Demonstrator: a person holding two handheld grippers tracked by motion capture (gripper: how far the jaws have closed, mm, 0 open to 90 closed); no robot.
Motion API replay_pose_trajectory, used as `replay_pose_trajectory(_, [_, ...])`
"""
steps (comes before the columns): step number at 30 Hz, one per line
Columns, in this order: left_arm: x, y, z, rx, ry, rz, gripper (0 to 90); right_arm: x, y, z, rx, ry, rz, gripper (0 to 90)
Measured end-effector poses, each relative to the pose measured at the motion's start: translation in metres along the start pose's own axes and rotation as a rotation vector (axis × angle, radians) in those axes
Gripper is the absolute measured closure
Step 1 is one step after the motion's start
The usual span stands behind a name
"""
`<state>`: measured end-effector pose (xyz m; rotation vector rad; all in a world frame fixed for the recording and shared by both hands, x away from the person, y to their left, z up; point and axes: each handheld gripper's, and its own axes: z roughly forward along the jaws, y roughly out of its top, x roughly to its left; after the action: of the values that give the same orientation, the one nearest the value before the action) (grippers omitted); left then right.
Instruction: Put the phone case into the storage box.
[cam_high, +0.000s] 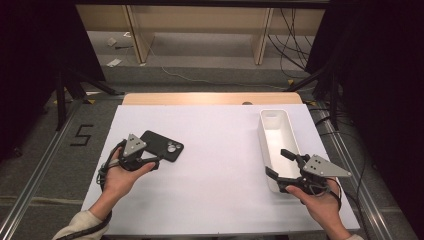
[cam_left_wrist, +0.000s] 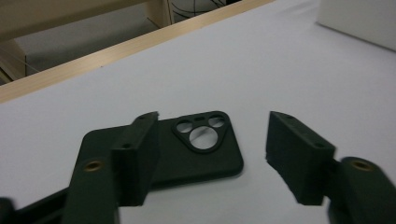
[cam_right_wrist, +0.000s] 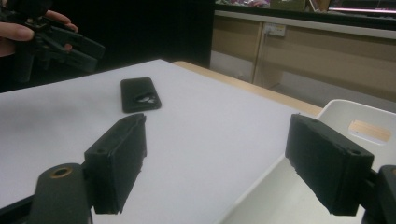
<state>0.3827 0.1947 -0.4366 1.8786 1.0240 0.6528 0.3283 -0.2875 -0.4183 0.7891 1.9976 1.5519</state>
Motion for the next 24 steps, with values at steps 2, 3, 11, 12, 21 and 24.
replay_pose_trajectory(2, [0.005, 0.001, 0.005, 0.016, 0.023, 0.007, 46.5, 0.000, 0.000, 0.000, 0.000, -0.003, 0.002, 21.6])
replay_pose_trajectory(3, [0.007, 0.001, 0.008, 0.020, 0.037, 0.006, 52.9, -0.001, 0.000, 0.000, -0.002, -0.005, 0.002, 21.7])
replay_pose_trajectory(11, [0.026, 0.014, 0.037, 0.072, 0.101, -0.002, 89.8, -0.001, -0.001, 0.001, 0.004, -0.006, 0.005, 21.9])
replay_pose_trajectory(12, [0.028, 0.015, 0.041, 0.078, 0.105, -0.014, 89.8, -0.001, -0.001, 0.001, 0.004, -0.007, 0.003, 21.9])
replay_pose_trajectory(21, [0.042, 0.023, 0.072, 0.110, 0.143, -0.020, 89.9, -0.001, -0.001, 0.000, 0.001, -0.008, 0.004, 22.0])
replay_pose_trajectory(24, [0.046, 0.024, 0.080, 0.117, 0.150, -0.018, 89.9, -0.001, -0.002, 0.000, 0.003, -0.005, 0.000, 22.0])
